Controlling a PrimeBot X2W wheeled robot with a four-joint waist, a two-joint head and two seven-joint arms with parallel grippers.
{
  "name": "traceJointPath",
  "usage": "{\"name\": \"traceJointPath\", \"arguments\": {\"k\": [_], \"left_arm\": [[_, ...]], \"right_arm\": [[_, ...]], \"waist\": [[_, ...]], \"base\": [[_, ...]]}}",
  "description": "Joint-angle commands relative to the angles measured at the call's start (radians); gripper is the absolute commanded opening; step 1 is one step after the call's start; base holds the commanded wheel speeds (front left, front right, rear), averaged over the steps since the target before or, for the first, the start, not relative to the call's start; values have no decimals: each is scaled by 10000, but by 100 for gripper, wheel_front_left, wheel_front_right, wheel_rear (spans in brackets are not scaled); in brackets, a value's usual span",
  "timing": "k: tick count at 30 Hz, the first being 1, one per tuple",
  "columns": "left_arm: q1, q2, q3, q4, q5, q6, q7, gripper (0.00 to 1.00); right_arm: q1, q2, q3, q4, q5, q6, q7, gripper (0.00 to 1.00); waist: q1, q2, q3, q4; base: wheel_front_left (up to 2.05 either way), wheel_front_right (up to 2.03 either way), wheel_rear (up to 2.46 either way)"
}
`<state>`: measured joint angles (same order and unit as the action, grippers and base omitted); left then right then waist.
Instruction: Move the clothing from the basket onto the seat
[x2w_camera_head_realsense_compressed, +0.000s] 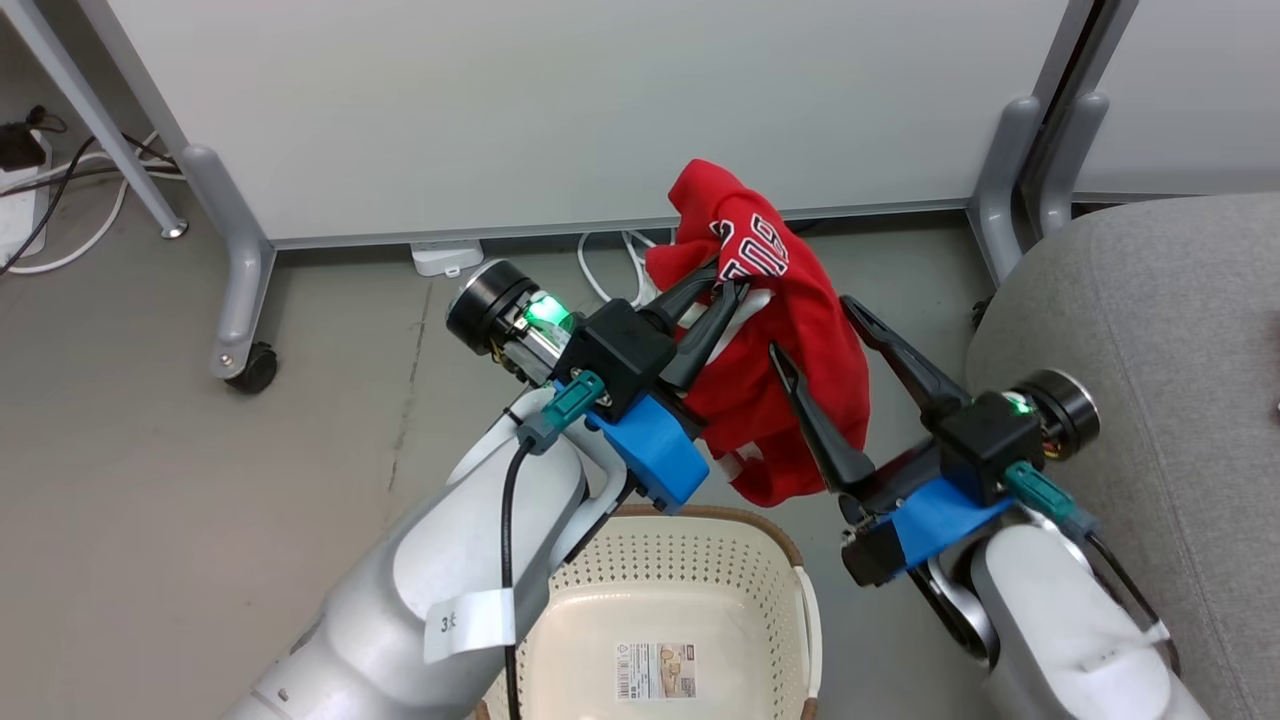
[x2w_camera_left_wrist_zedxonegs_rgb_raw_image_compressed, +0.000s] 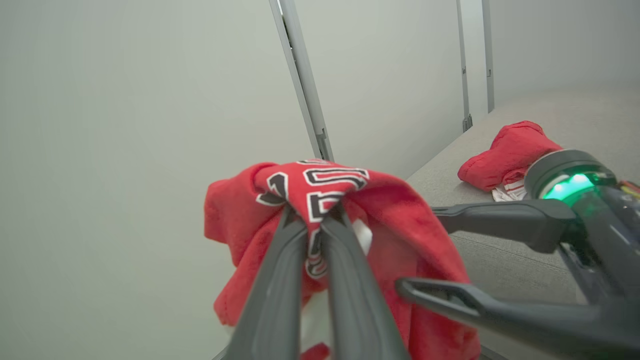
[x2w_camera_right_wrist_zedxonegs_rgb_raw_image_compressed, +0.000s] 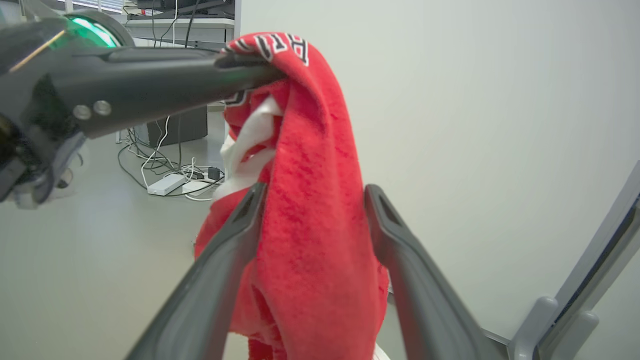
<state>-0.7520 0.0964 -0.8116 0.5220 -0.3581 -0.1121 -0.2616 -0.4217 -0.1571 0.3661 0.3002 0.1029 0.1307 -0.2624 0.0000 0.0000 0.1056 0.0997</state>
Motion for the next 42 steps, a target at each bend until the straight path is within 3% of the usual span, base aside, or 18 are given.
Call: {"name": "traceJointPath", "arguments": {"k": [1,9,10,11,42], "left_arm": [[-107,-12,11,-31,51,40,-51,0],[-221,-163,-87,-95,103,-9,-51,0],[-221,-172,-90,-86,102,-18,-51,0],[-227,-180,-90,-77,105,-16,-51,0],[-134,-243,32,93,238,-129,-51,0]], "right_arm": [[-232,29,57,140,-77,1,-38,100],[-1167,228,224,1505,-208,1,-36,100],[-1222,264,252,1654,-145,1,-36,30],[-1305,281,259,1736,-118,1,-38,0],[-1327,318,292,1860,36,1,-38,0]], "waist": [[0,0,45,34],[0,0,259,197],[0,0,265,213],[0,0,274,226],[0,0,344,204]], "base": [[0,0,0],[0,0,0],[0,0,0],[0,0,0],[0,0,0]]}}
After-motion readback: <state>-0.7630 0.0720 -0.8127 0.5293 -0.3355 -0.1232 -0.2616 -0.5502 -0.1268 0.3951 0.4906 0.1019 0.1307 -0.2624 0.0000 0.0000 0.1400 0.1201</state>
